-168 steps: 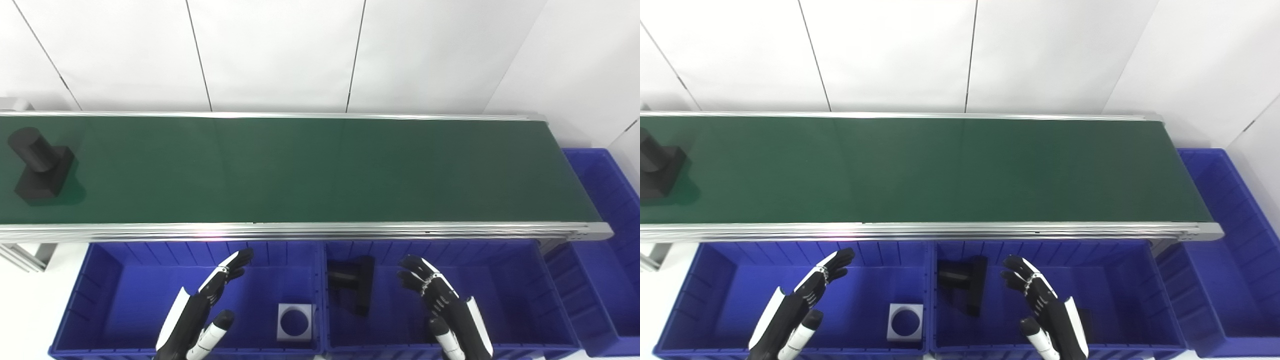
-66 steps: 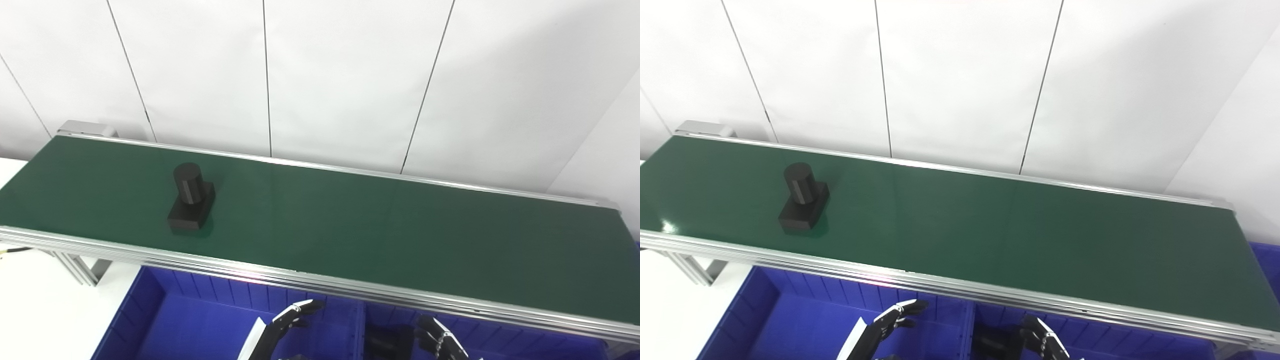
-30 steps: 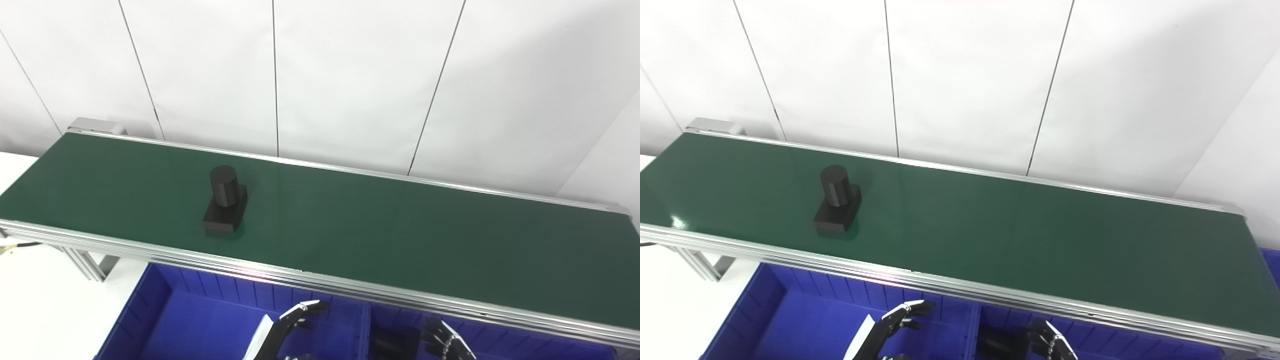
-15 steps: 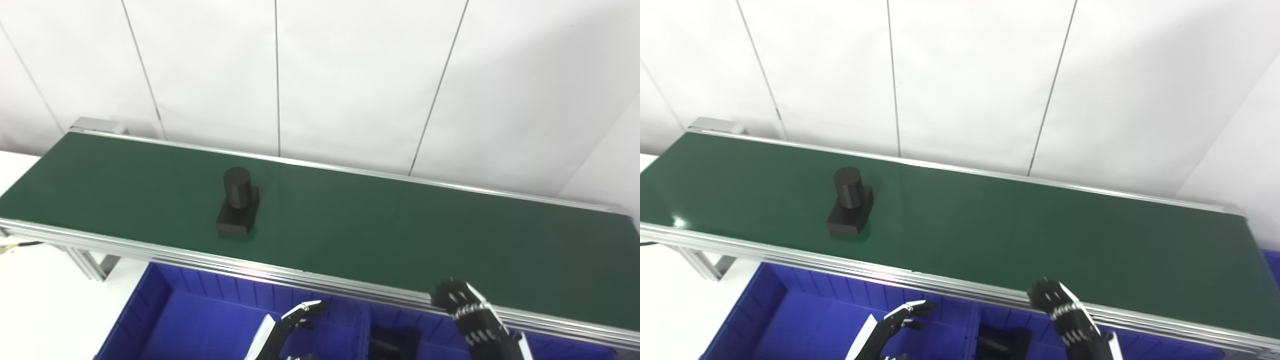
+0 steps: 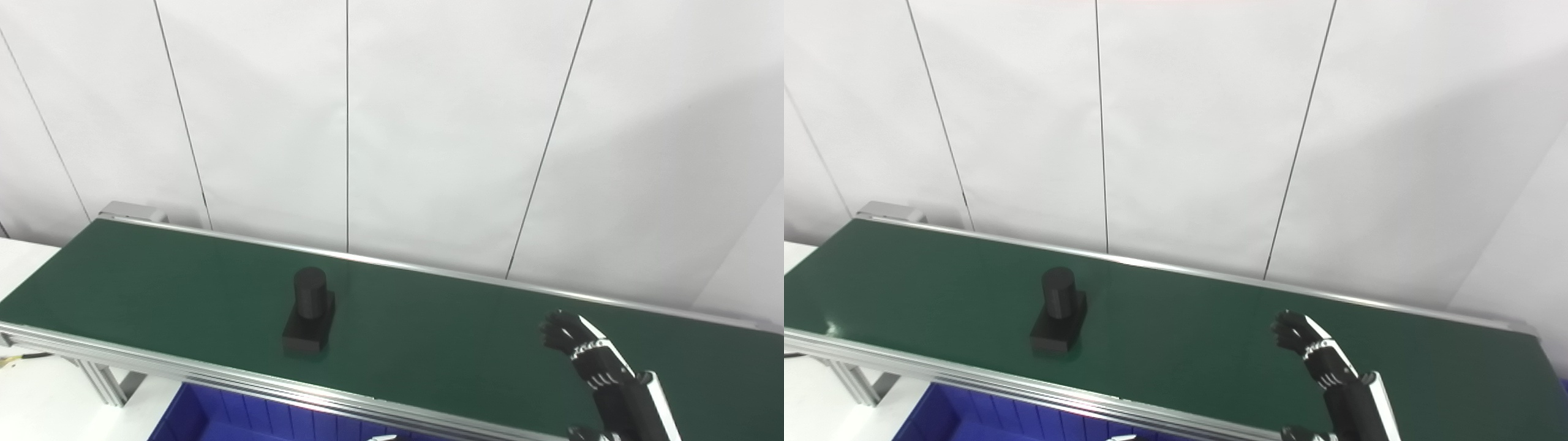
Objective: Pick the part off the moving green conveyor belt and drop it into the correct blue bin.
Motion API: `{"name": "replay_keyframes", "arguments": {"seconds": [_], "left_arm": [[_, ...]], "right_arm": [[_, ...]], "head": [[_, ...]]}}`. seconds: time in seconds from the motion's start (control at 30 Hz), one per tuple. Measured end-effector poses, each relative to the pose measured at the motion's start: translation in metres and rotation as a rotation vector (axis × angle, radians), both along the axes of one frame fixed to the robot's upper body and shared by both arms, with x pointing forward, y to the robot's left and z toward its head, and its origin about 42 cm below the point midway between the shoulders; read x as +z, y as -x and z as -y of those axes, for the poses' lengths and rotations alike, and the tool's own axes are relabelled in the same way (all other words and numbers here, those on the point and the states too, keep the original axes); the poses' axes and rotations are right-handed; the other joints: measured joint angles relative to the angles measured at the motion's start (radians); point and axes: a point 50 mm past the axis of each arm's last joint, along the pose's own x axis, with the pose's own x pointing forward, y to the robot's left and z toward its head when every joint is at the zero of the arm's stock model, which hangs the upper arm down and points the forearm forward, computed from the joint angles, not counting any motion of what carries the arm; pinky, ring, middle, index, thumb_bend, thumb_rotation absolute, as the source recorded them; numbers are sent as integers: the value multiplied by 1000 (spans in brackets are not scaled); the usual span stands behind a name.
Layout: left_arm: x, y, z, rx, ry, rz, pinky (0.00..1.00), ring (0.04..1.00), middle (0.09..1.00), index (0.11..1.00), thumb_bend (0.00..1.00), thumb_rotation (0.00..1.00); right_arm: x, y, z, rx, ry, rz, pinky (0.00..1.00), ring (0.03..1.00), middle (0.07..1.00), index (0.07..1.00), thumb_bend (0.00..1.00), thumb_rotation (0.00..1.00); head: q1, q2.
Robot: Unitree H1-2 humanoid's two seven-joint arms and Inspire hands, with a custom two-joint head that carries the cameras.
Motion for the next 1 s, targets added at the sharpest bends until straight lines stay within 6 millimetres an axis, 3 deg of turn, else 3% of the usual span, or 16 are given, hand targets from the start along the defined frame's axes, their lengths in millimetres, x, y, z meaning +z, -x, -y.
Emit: {"name": "replay_keyframes", "arguments": {"seconds": [0.17, 0.43, 0.57, 0.83, 1.0], "left_arm": [[-1, -1, 0, -1, -4, -1, 670, 783, 805, 770, 1000, 1000], [0, -2, -1, -2, -7, 2, 672, 784, 805, 774, 1000, 1000], [0, -1, -1, -3, -5, 5, 679, 789, 807, 773, 1000, 1000], [4, 0, -1, -7, 1, 14, 690, 796, 811, 776, 1000, 1000], [3, 3, -1, -9, 4, 10, 692, 797, 812, 782, 1000, 1000]], "right_arm": [[-6, -27, -4, -35, 17, -39, 781, 820, 855, 860, 628, 443], [-3, -70, -24, -90, 123, -53, 752, 820, 869, 866, 647, 462], [-11, -78, -31, -98, 135, -87, 754, 825, 866, 866, 657, 441], [-26, -98, -46, -89, 180, -160, 743, 809, 852, 853, 783, 467], [-32, -110, -54, -77, 200, -199, 756, 815, 862, 862, 801, 391]], "head": [[1, 2], [5, 14], [3, 18], [-5, 29], [-14, 31]]}}
